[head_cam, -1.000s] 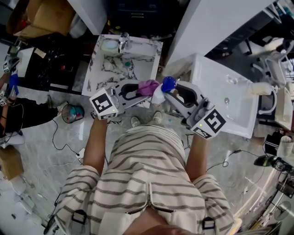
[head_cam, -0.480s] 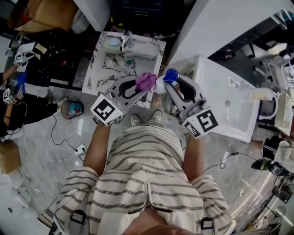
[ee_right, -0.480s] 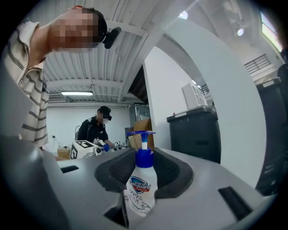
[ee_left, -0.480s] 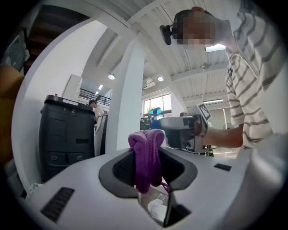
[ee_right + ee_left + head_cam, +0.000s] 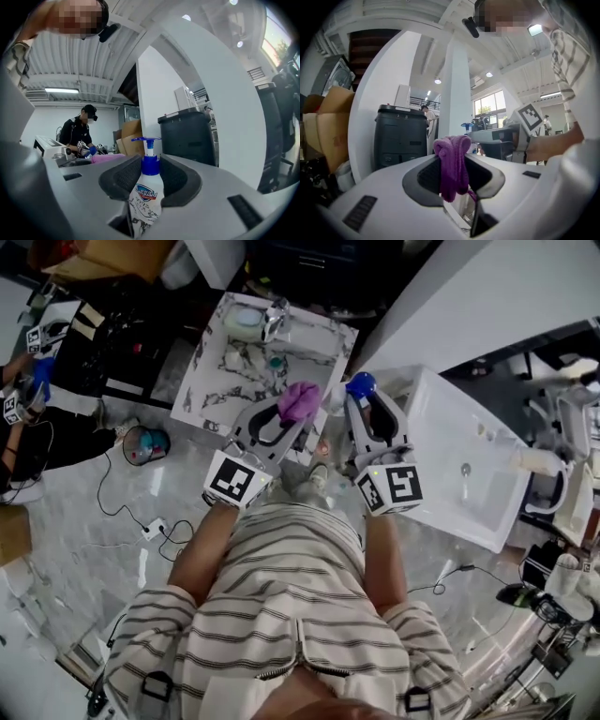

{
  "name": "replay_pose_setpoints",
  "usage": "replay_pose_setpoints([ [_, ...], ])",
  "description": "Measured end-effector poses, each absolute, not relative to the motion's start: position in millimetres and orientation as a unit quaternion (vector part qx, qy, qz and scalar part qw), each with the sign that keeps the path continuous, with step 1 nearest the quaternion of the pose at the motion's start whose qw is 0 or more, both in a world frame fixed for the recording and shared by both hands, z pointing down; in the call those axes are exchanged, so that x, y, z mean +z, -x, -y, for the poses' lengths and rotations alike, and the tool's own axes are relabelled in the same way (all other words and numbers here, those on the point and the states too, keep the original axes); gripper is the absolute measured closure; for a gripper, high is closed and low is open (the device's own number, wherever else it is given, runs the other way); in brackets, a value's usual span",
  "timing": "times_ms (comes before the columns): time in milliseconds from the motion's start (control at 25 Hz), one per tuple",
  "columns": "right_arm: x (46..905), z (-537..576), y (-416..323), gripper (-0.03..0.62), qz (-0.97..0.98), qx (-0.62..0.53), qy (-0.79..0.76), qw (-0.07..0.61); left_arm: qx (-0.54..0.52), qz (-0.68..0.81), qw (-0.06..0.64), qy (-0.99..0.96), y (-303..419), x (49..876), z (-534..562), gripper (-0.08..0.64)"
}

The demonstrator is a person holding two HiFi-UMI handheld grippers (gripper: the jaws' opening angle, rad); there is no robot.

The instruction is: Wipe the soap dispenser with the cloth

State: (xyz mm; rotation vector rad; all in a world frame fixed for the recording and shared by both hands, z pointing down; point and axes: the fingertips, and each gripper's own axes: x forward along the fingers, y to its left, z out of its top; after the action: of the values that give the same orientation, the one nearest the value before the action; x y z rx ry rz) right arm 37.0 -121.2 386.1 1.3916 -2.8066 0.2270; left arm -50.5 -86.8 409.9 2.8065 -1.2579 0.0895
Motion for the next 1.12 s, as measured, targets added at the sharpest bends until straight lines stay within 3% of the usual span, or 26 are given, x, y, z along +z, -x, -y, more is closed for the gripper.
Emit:
replay_pose_setpoints([
  [1120, 527, 284, -4, 0.459, 0.831, 0.104, -0.544, 0.053, 0.064, 0.493, 0.092, -0.863, 94, 484, 142, 0.44],
])
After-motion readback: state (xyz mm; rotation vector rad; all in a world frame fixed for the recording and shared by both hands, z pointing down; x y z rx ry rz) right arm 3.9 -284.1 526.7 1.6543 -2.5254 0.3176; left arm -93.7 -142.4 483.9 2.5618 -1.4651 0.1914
